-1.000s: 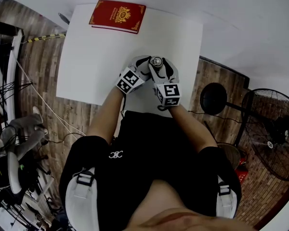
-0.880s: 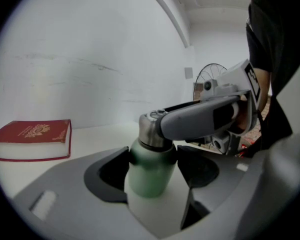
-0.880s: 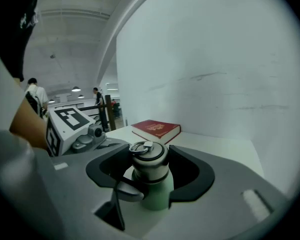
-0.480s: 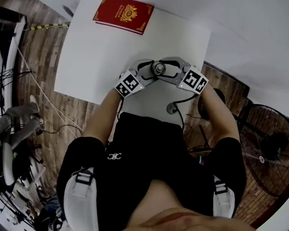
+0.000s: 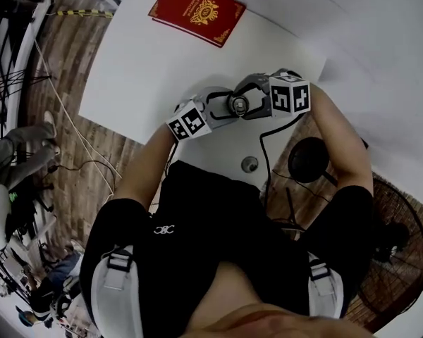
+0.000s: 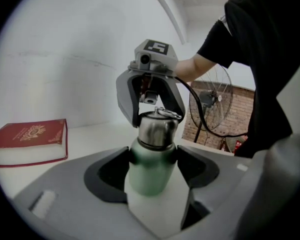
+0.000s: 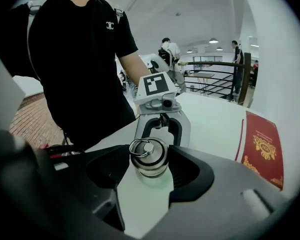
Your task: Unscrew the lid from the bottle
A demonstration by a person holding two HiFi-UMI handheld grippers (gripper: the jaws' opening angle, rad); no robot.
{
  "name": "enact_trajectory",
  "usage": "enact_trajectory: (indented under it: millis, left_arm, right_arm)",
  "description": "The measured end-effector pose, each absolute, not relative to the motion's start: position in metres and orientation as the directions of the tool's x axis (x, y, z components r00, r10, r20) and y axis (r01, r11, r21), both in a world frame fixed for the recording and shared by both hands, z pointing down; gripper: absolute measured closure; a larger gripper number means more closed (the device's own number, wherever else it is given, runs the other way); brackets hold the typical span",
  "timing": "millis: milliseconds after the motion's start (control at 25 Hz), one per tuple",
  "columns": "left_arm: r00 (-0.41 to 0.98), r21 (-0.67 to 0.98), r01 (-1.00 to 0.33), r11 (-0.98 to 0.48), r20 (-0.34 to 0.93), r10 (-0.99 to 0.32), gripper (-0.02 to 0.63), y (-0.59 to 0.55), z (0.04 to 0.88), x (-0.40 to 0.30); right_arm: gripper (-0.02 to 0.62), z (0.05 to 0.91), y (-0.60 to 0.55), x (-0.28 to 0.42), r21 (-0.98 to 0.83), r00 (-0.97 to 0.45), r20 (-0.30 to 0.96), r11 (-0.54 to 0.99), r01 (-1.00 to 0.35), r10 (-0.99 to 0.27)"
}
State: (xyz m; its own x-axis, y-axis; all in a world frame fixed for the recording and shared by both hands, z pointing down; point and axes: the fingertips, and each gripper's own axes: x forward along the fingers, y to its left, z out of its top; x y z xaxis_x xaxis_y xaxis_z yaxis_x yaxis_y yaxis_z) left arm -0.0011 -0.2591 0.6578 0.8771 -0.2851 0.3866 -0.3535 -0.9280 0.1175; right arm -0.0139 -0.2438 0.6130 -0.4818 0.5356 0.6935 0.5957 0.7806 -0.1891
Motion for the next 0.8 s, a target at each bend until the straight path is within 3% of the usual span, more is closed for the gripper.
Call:
enact_trajectory:
  millis: [160, 360, 600, 800]
  left_arm:
    - [0.875, 0.117, -0.358, -0.926, 0.388, -0.289, 0.253, -0.258, 0.658, -0.002]
    - [0.873, 0.116, -0.36, -0.926, 0.391, -0.29, 0.253, -0.26, 0.661, -0.004]
    - [0.864, 0.197, -0.422, -0.885, 0.382, -0.328, 0.252, -0.259, 0.664, -0.009]
    - [0.834, 0.152, -0.505, -0.85, 0.342, -0.434, 0.252, -0.255, 0.632, -0.028]
  right_arm:
    - [0.347, 0.606, -0.243, -0.015, -0.172, -0.472, 0.694, 0.762, 0.624, 0.544]
    - [0.347, 0.574, -0.253, -0.026, -0.147, -0.596, 0.619, 0.821, 0.552, 0.511]
    - [0.347, 0.531, -0.263, -0.032, -0.099, -0.795, 0.502, 0.935, 0.339, 0.341]
    - [0.347, 0.504, -0.271, -0.026, -0.092, -0.9, 0.416, 0.99, 0.102, 0.132]
